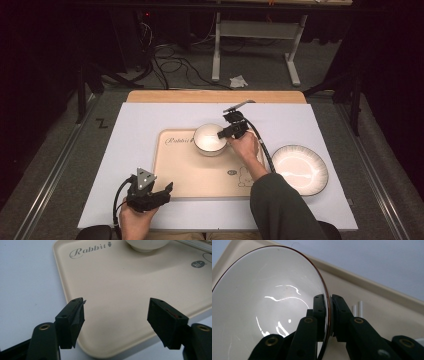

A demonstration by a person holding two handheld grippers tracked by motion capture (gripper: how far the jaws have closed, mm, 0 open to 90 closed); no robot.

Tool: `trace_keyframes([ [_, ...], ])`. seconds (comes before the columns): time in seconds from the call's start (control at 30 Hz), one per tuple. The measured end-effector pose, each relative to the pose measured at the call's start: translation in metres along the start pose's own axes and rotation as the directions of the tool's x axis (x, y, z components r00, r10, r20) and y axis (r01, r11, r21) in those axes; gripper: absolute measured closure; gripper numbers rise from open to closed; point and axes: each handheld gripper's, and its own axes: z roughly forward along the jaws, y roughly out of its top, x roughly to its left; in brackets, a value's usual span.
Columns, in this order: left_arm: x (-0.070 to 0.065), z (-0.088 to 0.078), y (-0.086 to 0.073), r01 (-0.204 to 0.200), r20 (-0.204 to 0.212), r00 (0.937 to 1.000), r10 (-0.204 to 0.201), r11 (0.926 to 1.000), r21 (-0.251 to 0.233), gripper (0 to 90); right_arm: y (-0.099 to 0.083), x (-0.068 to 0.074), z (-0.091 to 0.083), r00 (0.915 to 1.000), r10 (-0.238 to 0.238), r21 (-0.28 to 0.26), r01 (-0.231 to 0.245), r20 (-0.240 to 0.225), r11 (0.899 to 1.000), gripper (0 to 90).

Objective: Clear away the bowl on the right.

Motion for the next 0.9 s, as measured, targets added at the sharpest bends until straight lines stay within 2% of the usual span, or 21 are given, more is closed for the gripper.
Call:
trace_keyframes([
  [0.07, 0.001, -0.001, 0.001, 0.026, 0.031, 0.9992, -0.026, 0.9997, -0.001, 30.1, 0.002, -0.002, 0.002, 1.0, -0.007, -0.012, 0.007, 0.003, 1.0, 83.7],
  [0.2, -0.004, 0.0, -0.001, 0.004, 0.019, 0.9998, -0.004, 0.9999, 0.016, 30.1, 0.005, -0.002, 0.004, 0.9999, -0.002, -0.026, 0.002, 0.011, 1.0, 83.5],
  [0.37, -0.004, -0.001, -0.003, 0.003, 0.005, 1.0, -0.003, 0.9998, 0.021, 30.1, 0.007, -0.003, 0.006, 0.9999, -0.011, -0.035, 0.011, 0.011, 0.999, 82.0],
  [0.43, -0.005, 0.001, -0.001, -0.009, 0.0, 1.0, 0.009, 0.9991, 0.042, 31.0, 0.007, -0.002, 0.006, 0.999, -0.024, -0.04, 0.026, 0.037, 0.999, 73.5],
  [0.5, -0.008, 0.002, 0.001, -0.03, -0.014, 0.9994, 0.031, 0.9984, 0.048, 31.2, 0.006, -0.004, 0.005, 0.9986, -0.011, -0.043, 0.013, 0.052, 0.999, 64.3],
  [0.63, -0.012, 0.005, 0.002, -0.056, -0.006, 0.9984, 0.056, 0.9965, 0.062, 31.1, 0.004, -0.008, -0.008, 0.9981, -0.015, -0.063, 0.019, 0.059, 0.998, 53.1],
  [0.67, -0.012, 0.006, 0.002, -0.058, -0.005, 0.9983, 0.058, 0.9963, 0.064, 31.1, 0.003, -0.007, -0.011, 0.9986, -0.009, -0.074, 0.013, 0.052, 0.997, 51.9],
  [0.77, -0.012, 0.008, 0.004, -0.05, 0.006, 0.9987, 0.05, 0.9968, 0.062, 30.7, 0.0, -0.003, -0.027, 0.9976, -0.044, -0.106, 0.05, 0.052, 0.993, 50.6],
  [0.9, -0.014, 0.008, 0.005, -0.063, 0.007, 0.998, 0.062, 0.9959, 0.065, 29.9, -0.004, 0.003, -0.043, 0.9939, -0.082, -0.111, 0.09, 0.073, 0.99, 49.7],
])
